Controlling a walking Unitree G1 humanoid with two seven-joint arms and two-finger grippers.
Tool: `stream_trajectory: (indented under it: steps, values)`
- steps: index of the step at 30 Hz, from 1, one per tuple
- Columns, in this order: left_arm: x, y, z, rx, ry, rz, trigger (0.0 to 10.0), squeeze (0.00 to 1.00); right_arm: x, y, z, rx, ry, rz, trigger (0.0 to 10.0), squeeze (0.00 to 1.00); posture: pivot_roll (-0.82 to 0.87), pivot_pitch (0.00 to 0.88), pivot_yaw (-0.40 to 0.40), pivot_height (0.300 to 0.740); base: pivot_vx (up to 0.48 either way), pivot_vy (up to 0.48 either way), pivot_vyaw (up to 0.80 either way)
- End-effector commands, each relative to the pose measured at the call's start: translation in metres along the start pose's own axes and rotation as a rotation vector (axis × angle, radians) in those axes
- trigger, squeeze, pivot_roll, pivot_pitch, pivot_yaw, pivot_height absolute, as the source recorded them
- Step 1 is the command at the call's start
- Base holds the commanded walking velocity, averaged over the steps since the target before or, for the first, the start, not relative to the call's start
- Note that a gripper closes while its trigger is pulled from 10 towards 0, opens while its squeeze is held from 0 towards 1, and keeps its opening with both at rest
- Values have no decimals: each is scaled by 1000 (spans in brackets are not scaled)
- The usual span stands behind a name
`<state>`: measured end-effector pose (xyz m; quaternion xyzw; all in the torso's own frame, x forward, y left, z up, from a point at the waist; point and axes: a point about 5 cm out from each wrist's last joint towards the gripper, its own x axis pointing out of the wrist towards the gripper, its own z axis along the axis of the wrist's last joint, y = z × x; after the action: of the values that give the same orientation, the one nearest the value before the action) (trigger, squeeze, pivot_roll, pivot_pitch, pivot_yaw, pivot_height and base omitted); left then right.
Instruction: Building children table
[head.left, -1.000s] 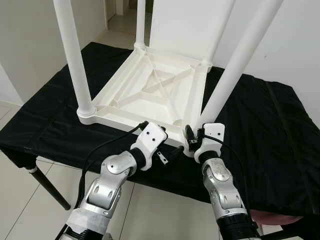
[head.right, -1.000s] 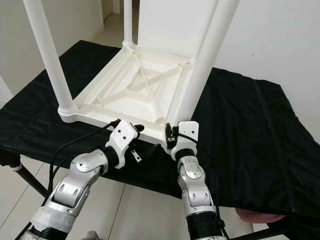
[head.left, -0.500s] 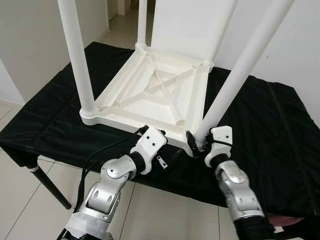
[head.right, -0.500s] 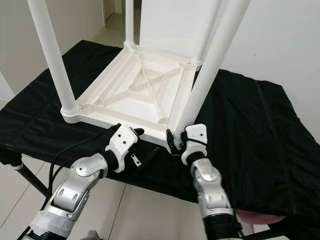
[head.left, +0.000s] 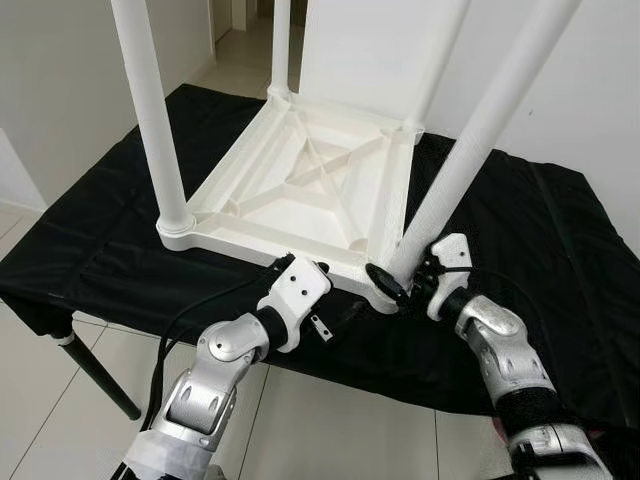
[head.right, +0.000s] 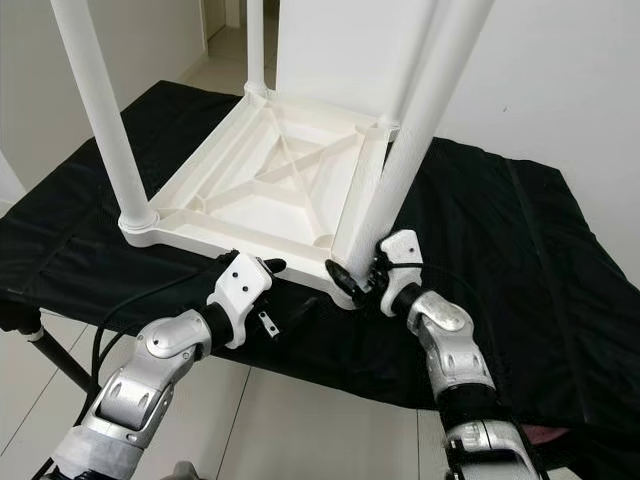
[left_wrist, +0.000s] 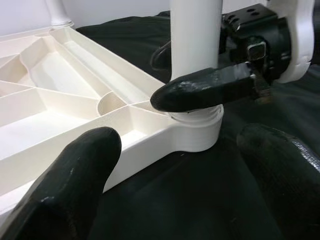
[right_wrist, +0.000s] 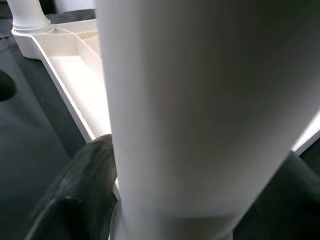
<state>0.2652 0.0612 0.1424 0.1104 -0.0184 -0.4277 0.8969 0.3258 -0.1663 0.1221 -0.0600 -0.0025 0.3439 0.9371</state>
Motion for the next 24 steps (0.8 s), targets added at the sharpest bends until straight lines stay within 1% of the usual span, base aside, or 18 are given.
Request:
stream_trajectory:
  steps: [1, 5, 10, 12, 15, 18, 20, 21, 22, 24]
  values:
    - [0, -6, 2, -8, -4, -35, 10000, 0, 4, 0, -4, -1, 30, 26, 0, 0, 16, 0, -89, 740, 0, 0, 0]
    - [1, -6, 1, 4, 1, -38, 10000, 0, 9, -3, -7, 18, 32, 24, 0, 0, 22, 0, -84, 740, 0, 0, 0]
    - [0, -5, 3, 4, -1, -36, 10000, 0, 9, -2, -10, 29, 34, 27, 0, 0, 25, 0, -83, 740, 0, 0, 0]
    - [-1, -5, 2, 3, 1, -34, 10000, 0, 6, 0, -13, 51, 34, 22, 0, 0, 22, 0, -84, 740, 0, 0, 0]
    - [-2, -5, 2, 3, 2, -34, 10000, 0, 4, 2, -15, 57, 32, 22, 0, 0, 21, 0, -84, 740, 0, 0, 0]
    - [-1, -5, 1, -2, 0, -29, 10000, 0, 0, 9, -13, 78, -3, -15, 0, 0, 13, 0, -88, 740, 0, 0, 0]
    - [-1, -5, 1, -2, 0, -29, 10000, 0, 0, 9, -13, 78, -3, -15, 0, 0, 13, 0, -88, 740, 0, 0, 0]
    - [-1, -5, 1, -3, 0, -28, 10000, 0, 0, 10, -12, 83, -13, -45, 8039, 0, 6, 0, -86, 740, 0, 0, 0]
    - [0, -5, 1, -7, -3, -27, 10000, 0, 1, 13, -10, 83, -29, -89, 10000, 0, -5, 0, -77, 740, 0, 0, 0]
    - [0, -5, 1, -7, -3, -27, 10000, 0, 1, 13, -10, 83, -29, -89, 10000, 0, -5, 0, -77, 740, 0, 0, 0]
